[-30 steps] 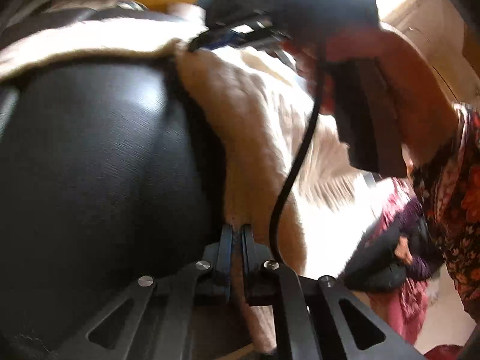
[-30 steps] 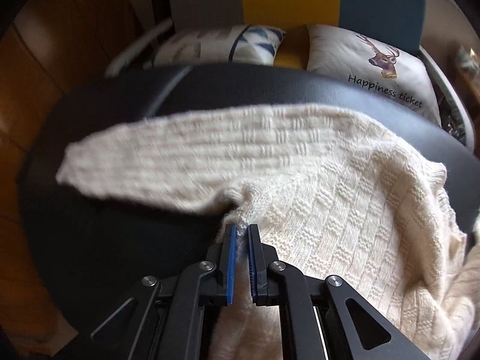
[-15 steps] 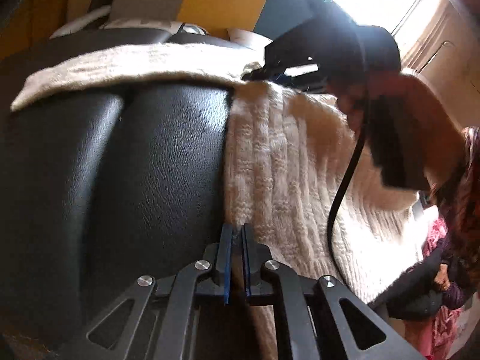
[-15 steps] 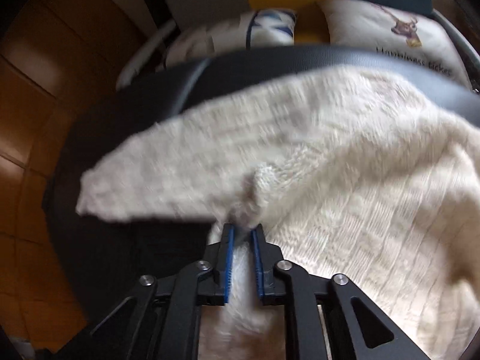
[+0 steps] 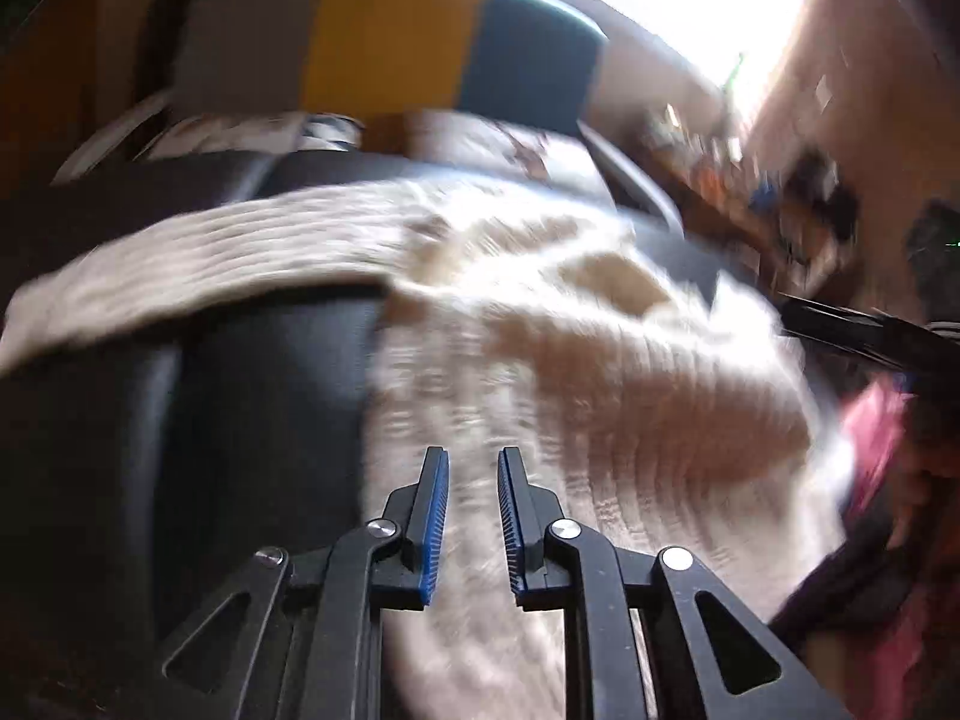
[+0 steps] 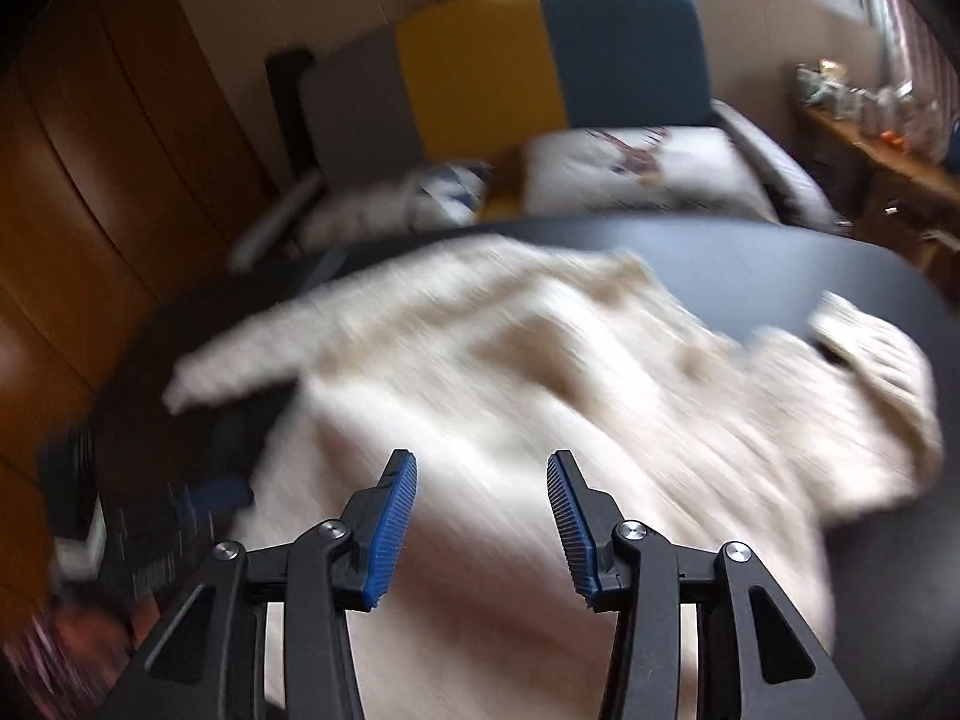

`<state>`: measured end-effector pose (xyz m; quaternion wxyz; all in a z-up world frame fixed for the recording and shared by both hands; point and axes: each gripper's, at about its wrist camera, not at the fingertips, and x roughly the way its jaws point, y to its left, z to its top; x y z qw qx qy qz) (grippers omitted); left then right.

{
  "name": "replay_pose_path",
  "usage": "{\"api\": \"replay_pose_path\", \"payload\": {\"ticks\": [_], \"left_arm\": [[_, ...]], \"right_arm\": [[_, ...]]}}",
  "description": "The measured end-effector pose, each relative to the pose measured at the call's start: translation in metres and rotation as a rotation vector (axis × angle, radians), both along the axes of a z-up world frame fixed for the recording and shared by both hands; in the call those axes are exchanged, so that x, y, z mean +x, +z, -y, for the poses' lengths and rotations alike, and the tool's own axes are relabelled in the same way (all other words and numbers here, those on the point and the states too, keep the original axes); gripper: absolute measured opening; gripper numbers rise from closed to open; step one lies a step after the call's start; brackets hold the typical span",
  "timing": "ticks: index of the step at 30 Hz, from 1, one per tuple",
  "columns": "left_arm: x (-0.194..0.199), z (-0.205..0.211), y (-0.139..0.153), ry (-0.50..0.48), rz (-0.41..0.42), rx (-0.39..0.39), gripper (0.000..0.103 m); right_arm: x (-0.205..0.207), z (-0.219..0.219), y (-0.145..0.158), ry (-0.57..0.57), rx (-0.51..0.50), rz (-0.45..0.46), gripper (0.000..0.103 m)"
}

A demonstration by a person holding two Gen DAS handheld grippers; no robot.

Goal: Fold clothes

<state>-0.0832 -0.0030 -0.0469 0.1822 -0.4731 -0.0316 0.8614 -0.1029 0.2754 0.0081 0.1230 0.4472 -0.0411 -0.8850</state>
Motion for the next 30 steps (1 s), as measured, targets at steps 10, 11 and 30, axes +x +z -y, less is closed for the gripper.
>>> {"api": "replay_pose_path", "payload": {"ticks": [10, 11, 30], "left_arm": [[-0.01, -0.034, -0.011, -0.099, -0.055, -0.227, 0.02], [-0.009, -0.033, -0.012, -0.106, -0.061, -0.248, 0.02], [-0.01, -0.011, -0.019, 0.013, -0.14, -0.206, 0.022]], "right_arm": [[0.034, -0.064, -0.085, -0.127, 0.1, 0.138, 0.05], [0.036, -0.06, -0.085, -0.117, 0.109, 0.124, 0.05], [-0.075, -0.175, -0.032, -0.379, 0.344, 0.027, 0.061]]}}
